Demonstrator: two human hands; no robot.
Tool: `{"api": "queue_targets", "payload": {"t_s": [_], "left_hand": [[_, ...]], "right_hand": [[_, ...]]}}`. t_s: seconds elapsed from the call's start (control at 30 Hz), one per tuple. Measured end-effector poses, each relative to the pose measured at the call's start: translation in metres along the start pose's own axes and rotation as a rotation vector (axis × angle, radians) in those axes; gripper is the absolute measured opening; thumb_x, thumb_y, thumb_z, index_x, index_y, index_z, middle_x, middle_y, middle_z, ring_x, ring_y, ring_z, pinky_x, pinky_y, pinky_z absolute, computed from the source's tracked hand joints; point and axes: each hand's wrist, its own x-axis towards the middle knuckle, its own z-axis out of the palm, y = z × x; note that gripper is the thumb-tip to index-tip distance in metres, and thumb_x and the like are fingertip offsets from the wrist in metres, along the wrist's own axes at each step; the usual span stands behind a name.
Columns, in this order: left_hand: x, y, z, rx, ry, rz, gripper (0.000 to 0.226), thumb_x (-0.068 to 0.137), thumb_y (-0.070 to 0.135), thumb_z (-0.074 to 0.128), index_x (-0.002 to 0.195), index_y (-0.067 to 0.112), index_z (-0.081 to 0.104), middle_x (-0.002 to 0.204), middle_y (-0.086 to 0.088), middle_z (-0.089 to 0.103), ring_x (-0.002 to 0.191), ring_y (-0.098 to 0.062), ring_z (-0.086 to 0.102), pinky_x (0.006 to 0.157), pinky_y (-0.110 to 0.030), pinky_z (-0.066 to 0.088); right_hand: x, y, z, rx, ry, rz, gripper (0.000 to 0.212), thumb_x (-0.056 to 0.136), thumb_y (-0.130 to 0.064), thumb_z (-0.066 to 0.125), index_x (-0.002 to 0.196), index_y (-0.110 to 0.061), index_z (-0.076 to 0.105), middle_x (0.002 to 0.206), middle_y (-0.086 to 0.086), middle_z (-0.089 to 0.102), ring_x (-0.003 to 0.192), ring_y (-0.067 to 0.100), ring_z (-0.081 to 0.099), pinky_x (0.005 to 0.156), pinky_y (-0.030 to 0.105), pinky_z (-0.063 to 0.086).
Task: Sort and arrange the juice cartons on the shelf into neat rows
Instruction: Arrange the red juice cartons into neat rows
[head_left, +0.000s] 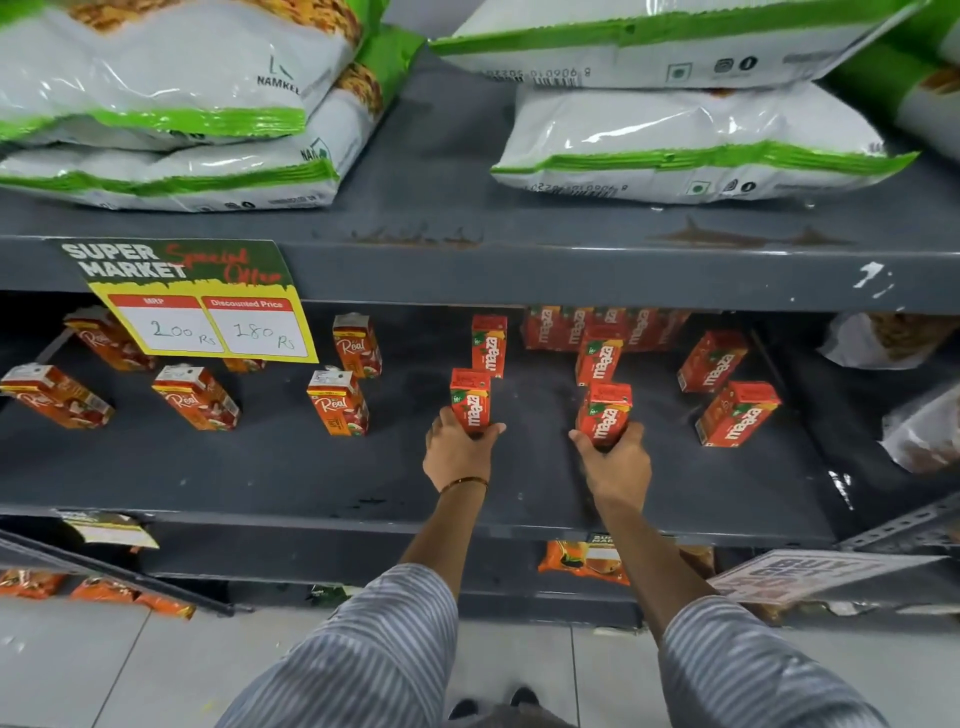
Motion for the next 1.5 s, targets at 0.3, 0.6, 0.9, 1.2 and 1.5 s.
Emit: {"api": "queue_targets", "payload": {"t_s": [0.3,0.6,0.9,1.2,1.5], "left_hand": [[0.002,0.006,0.005,0.015,0.023,-0.01,0.059,0.069,0.047,0.075,0.104,0.005,0.05,0.104,-0.012,0.065,0.104,-0.03,0.057,0.077,-0.046,0.052],[0.002,0.008,0.011,0.022,0.021,0.008,0.061,0.066,0.047,0.077,0.103,0.005,0.051,0.104,-0.014,0.065,0.106,-0.033,0.056,0.087,-0.052,0.05],[0.006,0.005,0.021,0.017,0.019,0.005,0.063,0.068,0.048,0.075,0.108,0.006,0.052,0.111,-0.015,0.065,0.116,-0.036,0.052,0.097,-0.057,0.042],[0.007,0.008,0.02,0.01,0.022,-0.016,0.061,0.066,0.048,0.076,0.104,0.005,0.053,0.108,-0.014,0.066,0.11,-0.034,0.055,0.098,-0.056,0.041],[0.006,0.009,0.019,0.027,0.025,-0.019,0.062,0.066,0.047,0.077,0.104,0.005,0.052,0.107,-0.014,0.066,0.108,-0.033,0.056,0.097,-0.055,0.042]], "right_hand": [[0.009,-0.005,-0.003,-0.131,0.026,0.005,0.055,0.074,-0.04,0.071,0.112,-0.006,0.05,0.107,0.018,0.066,0.101,0.037,0.063,0.083,0.044,0.051],[0.014,-0.004,-0.004,-0.135,0.021,0.019,0.059,0.072,-0.043,0.072,0.114,-0.008,0.051,0.108,0.017,0.066,0.102,0.035,0.062,0.085,0.044,0.051],[0.016,-0.003,-0.008,-0.121,0.012,0.018,0.06,0.072,-0.041,0.074,0.115,-0.007,0.051,0.11,0.017,0.065,0.104,0.036,0.062,0.085,0.043,0.05],[0.016,-0.005,-0.011,-0.112,0.008,0.018,0.06,0.069,-0.048,0.074,0.109,-0.008,0.055,0.109,0.013,0.069,0.1,0.033,0.065,0.081,0.04,0.052],[0.014,-0.009,-0.013,-0.14,0.006,0.031,0.061,0.07,-0.048,0.074,0.112,-0.008,0.054,0.112,0.013,0.068,0.102,0.034,0.064,0.083,0.041,0.051]]}}
